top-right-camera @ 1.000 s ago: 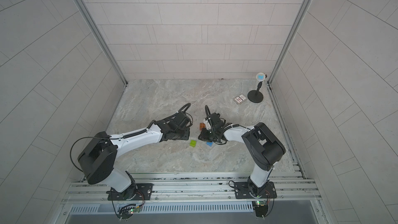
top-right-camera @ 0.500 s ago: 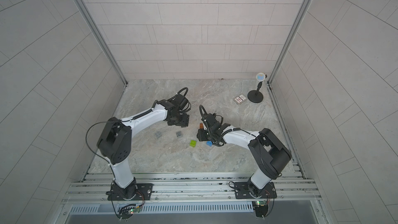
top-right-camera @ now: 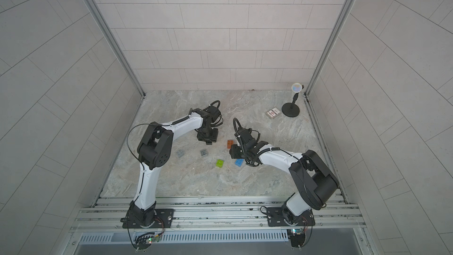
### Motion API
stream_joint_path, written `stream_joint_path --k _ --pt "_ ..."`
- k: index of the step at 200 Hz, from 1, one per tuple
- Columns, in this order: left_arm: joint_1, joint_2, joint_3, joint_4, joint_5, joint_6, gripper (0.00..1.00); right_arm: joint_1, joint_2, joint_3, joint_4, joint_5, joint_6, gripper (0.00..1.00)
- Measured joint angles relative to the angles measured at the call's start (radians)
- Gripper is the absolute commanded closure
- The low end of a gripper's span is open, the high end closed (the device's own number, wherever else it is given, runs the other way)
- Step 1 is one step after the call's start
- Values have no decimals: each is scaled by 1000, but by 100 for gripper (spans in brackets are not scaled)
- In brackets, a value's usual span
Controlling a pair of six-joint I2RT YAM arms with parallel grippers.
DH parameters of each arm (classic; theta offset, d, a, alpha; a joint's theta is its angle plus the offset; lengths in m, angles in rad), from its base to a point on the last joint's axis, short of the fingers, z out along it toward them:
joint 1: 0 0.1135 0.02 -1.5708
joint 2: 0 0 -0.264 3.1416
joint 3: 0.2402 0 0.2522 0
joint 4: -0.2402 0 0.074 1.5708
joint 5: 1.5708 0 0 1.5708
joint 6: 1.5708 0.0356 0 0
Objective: Assemble the letter h with lego
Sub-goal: Pick up the lego brick from the center of the board, then assemble the lego brick with the lego brick.
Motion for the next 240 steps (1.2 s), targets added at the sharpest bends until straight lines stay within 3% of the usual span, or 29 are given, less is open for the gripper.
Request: stream_joint_path --k 39,58,91,137,175,240 --pt "6 12 10 -14 26 -15 88 -11 0 -2 9 -7 6 57" --pt "4 -5 -12 -11 39 -21 100 -24 0 -11 16 -8 11 58" --pt "-48 -144 -117 -19 48 -43 100 -53 -3 -37 24 -8 34 61" --pt "-263 -396 -219 -12 45 -111 100 -96 -18 -66 33 -11 65 62" --pt "-327 -349 -277 -10 17 -163 97 -111 -19 -75 37 -26 82 61" --pt "-348 -272 -284 -3 -36 -197 91 -114 -16 -76 57 -61 86 62"
